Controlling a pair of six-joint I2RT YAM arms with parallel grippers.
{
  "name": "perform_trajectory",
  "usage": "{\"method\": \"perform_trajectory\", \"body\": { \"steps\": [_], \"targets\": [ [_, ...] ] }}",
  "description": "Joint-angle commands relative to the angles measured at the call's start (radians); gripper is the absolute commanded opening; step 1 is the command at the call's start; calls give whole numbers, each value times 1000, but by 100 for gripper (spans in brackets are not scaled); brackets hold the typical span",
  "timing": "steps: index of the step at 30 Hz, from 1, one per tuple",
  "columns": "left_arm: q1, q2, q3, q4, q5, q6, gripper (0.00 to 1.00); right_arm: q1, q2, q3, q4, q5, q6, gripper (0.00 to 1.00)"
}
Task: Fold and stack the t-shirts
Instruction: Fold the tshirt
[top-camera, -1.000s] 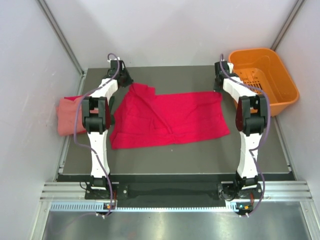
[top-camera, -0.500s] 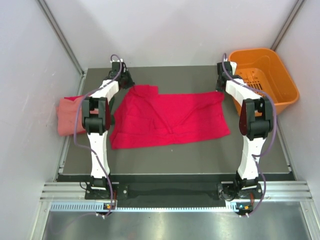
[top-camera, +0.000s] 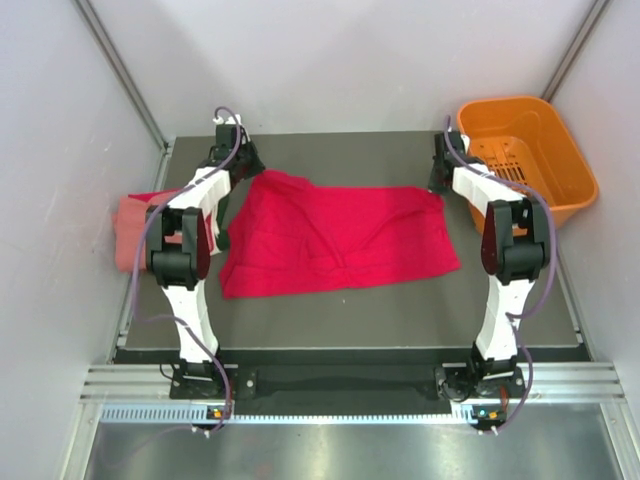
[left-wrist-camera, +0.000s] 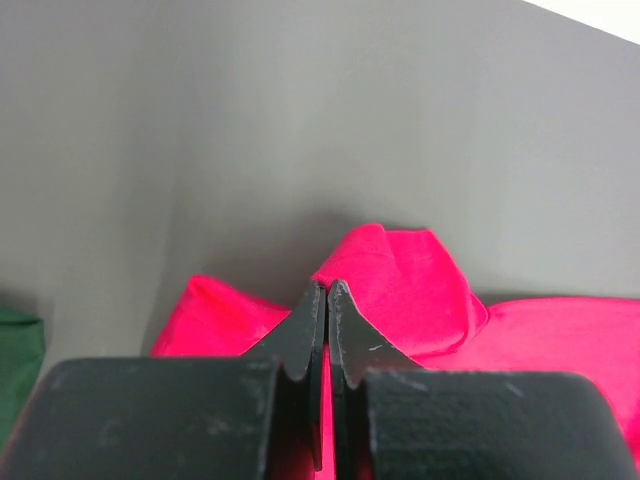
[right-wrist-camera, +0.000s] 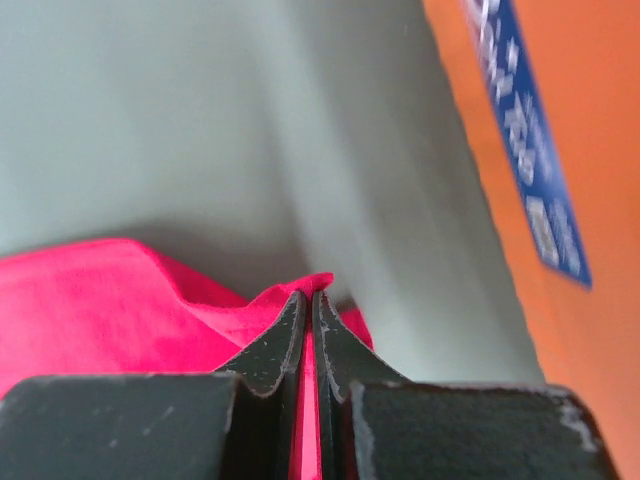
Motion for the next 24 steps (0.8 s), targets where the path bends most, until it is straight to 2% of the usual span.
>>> {"method": "perform_trajectory", "body": {
  "steps": [1, 13, 24],
  "targets": [
    [-6, -97, -49, 87, -12, 33, 0, 3, -114, -36, 33, -44, 12, 0],
    [-43, -323, -262, 107, -81, 57, 0, -17, -248, -194, 56, -55, 23, 0],
    [-96, -507, -458, 68, -221, 94, 0, -31, -377, -349, 87, -32, 38, 0]
  ]
}}
